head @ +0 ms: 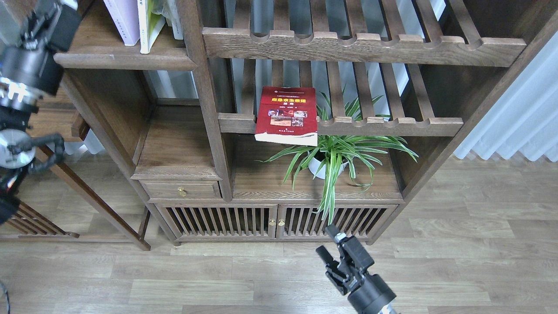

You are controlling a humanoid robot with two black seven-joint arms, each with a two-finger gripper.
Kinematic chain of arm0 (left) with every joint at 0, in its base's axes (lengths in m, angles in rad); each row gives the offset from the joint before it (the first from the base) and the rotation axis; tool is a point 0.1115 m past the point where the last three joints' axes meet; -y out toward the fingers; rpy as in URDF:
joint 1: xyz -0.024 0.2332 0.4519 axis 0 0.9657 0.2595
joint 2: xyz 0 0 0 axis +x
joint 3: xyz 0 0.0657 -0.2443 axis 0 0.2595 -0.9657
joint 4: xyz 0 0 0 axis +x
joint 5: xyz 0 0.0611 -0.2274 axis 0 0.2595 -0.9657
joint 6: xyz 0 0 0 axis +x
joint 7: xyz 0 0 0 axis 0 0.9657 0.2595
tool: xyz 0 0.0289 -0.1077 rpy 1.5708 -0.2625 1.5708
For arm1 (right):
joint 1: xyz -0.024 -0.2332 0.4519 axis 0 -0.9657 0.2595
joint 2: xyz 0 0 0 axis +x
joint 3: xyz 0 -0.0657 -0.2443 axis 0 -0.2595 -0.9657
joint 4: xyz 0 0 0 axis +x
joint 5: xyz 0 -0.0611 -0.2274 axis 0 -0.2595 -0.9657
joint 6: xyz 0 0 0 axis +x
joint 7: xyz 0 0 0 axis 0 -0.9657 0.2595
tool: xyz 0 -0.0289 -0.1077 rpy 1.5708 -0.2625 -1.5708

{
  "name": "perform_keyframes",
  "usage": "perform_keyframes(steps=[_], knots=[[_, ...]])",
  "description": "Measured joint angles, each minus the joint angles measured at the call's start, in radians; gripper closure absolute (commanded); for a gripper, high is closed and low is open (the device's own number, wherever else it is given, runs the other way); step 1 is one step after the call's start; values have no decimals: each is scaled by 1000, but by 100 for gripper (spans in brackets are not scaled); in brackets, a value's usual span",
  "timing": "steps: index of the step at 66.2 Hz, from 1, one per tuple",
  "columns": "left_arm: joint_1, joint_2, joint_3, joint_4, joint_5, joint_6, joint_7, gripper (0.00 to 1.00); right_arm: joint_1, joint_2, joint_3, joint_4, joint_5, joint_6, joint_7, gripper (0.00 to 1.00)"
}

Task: Organize books on shelf
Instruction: 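Move the right gripper forward toward the red book on the middle shelf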

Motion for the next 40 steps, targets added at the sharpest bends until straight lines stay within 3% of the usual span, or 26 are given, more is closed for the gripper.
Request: perform_keyframes(steps=[32, 40], knots=[[293, -5, -1, 12, 5, 0, 49, 0, 168, 65, -53, 38, -8, -2, 20, 0], [346, 3, -20, 80, 5, 0, 52, 0, 225, 69, -146, 32, -22, -83, 42, 0]])
